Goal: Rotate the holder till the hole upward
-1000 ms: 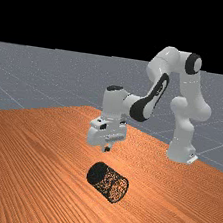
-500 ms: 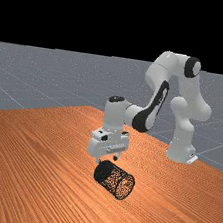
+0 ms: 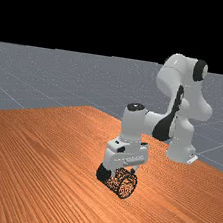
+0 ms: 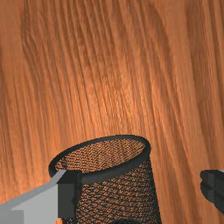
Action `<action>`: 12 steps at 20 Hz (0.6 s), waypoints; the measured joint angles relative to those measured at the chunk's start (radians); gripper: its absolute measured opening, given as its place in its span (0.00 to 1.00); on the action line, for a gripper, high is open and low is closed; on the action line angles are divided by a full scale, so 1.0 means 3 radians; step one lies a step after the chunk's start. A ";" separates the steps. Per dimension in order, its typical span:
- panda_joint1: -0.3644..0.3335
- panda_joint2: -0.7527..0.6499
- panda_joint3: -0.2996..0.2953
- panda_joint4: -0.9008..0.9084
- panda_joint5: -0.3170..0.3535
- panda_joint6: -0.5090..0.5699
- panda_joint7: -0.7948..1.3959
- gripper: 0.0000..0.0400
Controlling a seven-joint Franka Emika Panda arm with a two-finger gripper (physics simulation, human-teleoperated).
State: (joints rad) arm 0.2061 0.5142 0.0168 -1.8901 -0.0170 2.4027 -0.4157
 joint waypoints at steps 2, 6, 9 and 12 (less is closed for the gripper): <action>0.0141 0.0068 0.0018 0.0118 -0.0013 -0.0050 0.0213 1.00; 0.0309 0.0190 0.0067 0.0280 -0.0040 -0.0066 0.0353 1.00; 0.0259 0.0487 0.0134 0.0517 -0.0010 -0.0208 0.0156 1.00; 0.0375 0.0698 0.0005 0.0476 -0.0160 0.0130 0.0312 1.00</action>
State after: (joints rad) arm 0.3186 0.7234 0.0183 -1.7473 -0.0649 2.4419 -0.3220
